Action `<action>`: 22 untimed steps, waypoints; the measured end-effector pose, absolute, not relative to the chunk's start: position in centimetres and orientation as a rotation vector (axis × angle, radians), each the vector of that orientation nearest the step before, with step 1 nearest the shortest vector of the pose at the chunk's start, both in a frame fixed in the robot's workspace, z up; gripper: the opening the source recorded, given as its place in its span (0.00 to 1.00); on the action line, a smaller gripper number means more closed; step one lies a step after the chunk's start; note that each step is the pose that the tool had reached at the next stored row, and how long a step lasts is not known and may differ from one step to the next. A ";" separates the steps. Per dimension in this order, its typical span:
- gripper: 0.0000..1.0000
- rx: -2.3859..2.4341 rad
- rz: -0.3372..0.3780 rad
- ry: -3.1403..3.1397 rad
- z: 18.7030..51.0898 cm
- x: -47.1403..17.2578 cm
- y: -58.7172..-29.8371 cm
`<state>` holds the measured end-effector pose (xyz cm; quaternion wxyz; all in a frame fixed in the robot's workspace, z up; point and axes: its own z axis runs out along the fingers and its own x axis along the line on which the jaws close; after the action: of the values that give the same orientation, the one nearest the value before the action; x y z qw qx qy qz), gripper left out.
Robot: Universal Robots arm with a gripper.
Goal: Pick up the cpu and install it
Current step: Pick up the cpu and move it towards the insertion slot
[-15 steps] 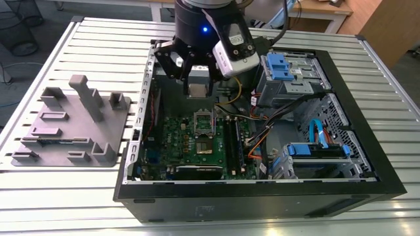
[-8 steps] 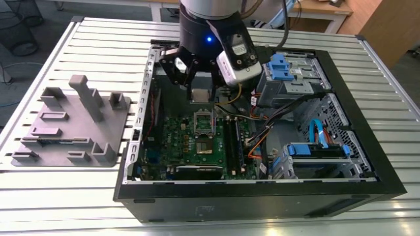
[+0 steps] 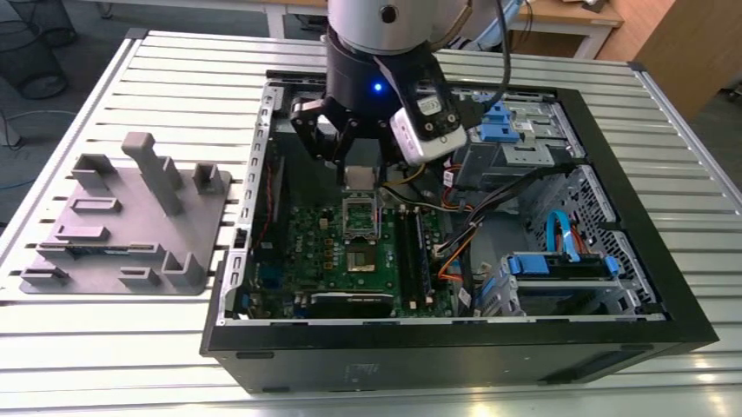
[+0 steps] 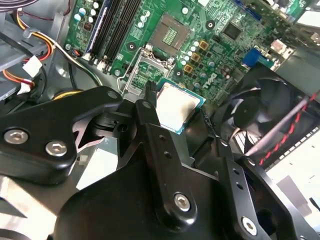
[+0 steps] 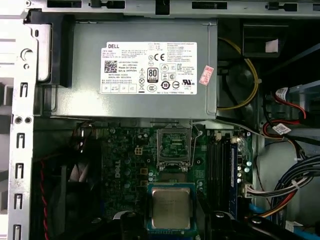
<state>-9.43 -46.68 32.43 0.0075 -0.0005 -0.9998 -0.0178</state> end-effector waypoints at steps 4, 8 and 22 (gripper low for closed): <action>0.47 -0.001 -0.056 -3.126 31.7 -9.4 -46.7; 0.47 -0.001 -0.056 -3.126 31.0 -9.3 -46.7; 0.47 -0.001 -0.056 -3.126 29.2 -8.8 -46.8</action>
<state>-8.76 -46.81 29.19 0.0075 -0.0004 -0.9998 -0.0178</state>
